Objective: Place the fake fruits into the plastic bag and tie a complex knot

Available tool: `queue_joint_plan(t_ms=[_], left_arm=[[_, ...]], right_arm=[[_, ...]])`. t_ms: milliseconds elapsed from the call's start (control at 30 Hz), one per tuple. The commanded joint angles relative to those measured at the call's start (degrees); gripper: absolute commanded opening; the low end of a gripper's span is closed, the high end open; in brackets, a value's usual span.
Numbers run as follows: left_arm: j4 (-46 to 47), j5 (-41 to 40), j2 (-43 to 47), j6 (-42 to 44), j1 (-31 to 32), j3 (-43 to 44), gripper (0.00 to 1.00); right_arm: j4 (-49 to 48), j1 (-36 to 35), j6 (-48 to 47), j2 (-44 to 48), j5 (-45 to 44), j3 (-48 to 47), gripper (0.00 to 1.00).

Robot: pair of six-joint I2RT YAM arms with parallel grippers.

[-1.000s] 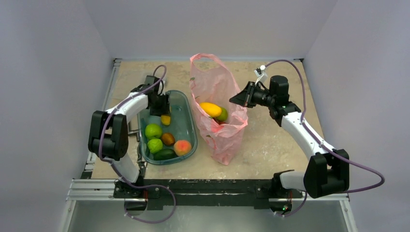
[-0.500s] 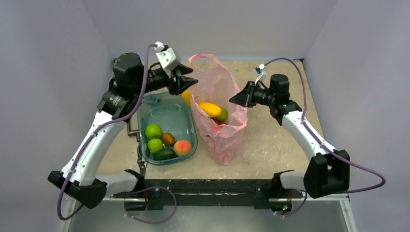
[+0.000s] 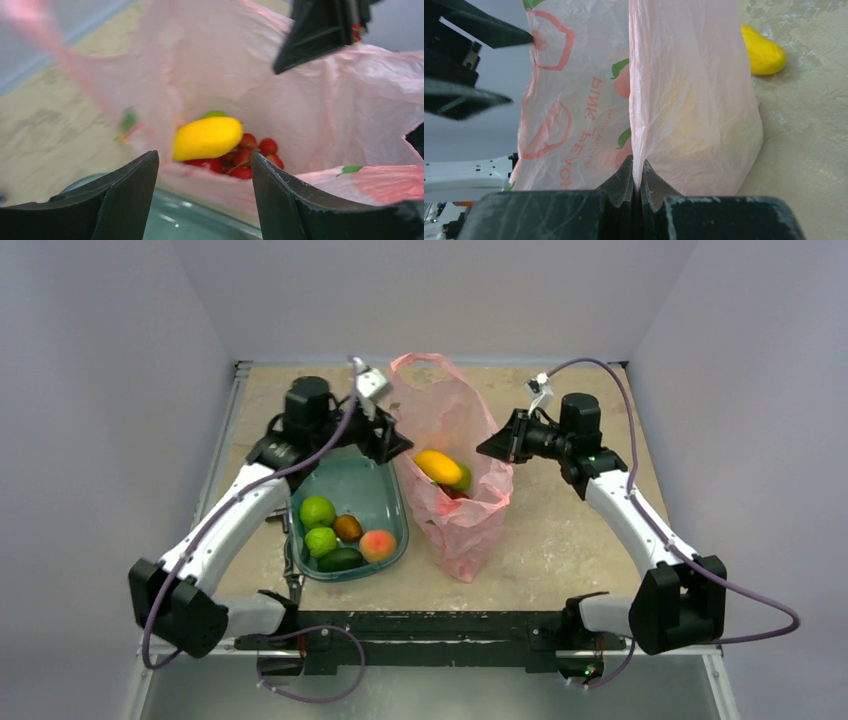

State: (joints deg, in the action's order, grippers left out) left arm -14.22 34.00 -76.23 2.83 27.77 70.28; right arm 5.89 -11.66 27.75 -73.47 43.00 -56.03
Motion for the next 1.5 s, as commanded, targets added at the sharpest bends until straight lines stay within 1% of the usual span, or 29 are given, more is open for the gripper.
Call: queue_joint_plan(t_ms=[0, 67, 100, 167, 200, 267, 333, 367, 433, 467, 533, 633, 667, 800, 867, 933, 1067, 1167, 1267, 1467], left_arm=[[7.3, -6.1, 11.8, -9.6, -10.0, -1.8, 0.69], [7.5, -8.6, 13.0, -13.6, -14.4, -1.5, 0.71], [8.5, -9.4, 13.2, -14.8, -15.5, -1.5, 0.73], [10.4, -12.8, 12.8, -14.6, -15.8, -1.6, 0.75], [11.5, -13.6, 11.4, -14.2, -15.8, -1.6, 0.74], [8.2, -15.8, 6.2, -12.7, -15.7, 1.3, 0.7], [2.9, -16.6, -1.1, -10.5, -15.7, 6.3, 0.68], [-0.2, -17.5, -5.0, -10.1, -15.7, 9.5, 0.68], [-5.2, -16.8, -12.5, -8.9, -15.6, 15.5, 0.68], [-6.7, -16.3, -16.5, -7.9, -15.3, 18.3, 0.68], [-8.8, -15.7, -21.7, -6.3, -14.0, 22.3, 0.68], [-12.3, -17.0, -28.5, -3.3, -10.6, 28.5, 0.72], [-12.9, -18.0, -30.4, -3.1, -9.5, 30.0, 0.74], [-14.9, -18.9, -37.6, 0.6, -6.1, 35.5, 0.8], [-17.9, -18.3, -40.9, 5.1, -3.9, 38.9, 0.87], [-21.6, -14.2, -44.0, 11.4, -2.8, 41.1, 0.92], [-23.8, -7.0, -46.9, 24.1, -2.3, 41.8, 0.97], [-31.2, -2.4, -51.1, 35.8, -2.2, 46.6, 0.97], [-35.6, -2.4, -54.0, 44.1, -2.1, 49.9, 0.98], [-35.8, -6.8, -57.8, 52.2, -0.3, 51.4, 0.98]], right_arm=[[-0.5, 1.9, 0.0, 3.7, -0.2, -1.7, 0.0], [-0.4, 4.0, 1.0, 4.2, -0.1, -1.1, 0.0], [-0.2, 4.9, 1.1, 4.5, -0.2, -1.0, 0.0], [0.6, 6.4, 1.2, 5.1, -0.8, -1.0, 0.0], [1.0, 7.5, 1.3, 5.4, -0.6, -1.0, 0.0], [1.7, 9.6, 1.3, 6.1, 0.1, -1.3, 0.0], [4.0, 11.4, -0.1, 6.6, 0.4, -2.3, 0.0], [5.5, 13.8, -1.1, 6.8, 0.7, -2.8, 0.0], [8.7, 16.8, -3.9, 7.5, 1.0, -3.6, 0.0], [10.1, 18.9, -5.2, 7.9, 0.9, -3.8, 0.0], [13.0, 22.3, -7.7, 8.5, 0.7, -4.0, 0.0], [17.1, 27.0, -11.2, 8.9, 1.1, -4.7, 0.0], [18.2, 28.3, -12.4, 9.0, 1.1, -5.3, 0.0], [20.5, 32.5, -15.0, 8.6, 1.5, -6.3, 0.0], [21.2, 33.2, -15.9, 8.3, 1.6, -6.8, 0.0], [21.3, 33.5, -15.9, 8.0, 1.7, -7.0, 0.0], [21.4, 33.7, -15.8, 7.3, 2.3, -7.2, 0.0], [21.1, 33.7, -15.7, 7.1, 2.7, -7.0, 0.0], [21.1, 33.7, -15.8, 7.1, 3.0, -6.9, 0.0], [21.2, 33.7, -15.7, 7.1, 3.7, -6.7, 0.0]])
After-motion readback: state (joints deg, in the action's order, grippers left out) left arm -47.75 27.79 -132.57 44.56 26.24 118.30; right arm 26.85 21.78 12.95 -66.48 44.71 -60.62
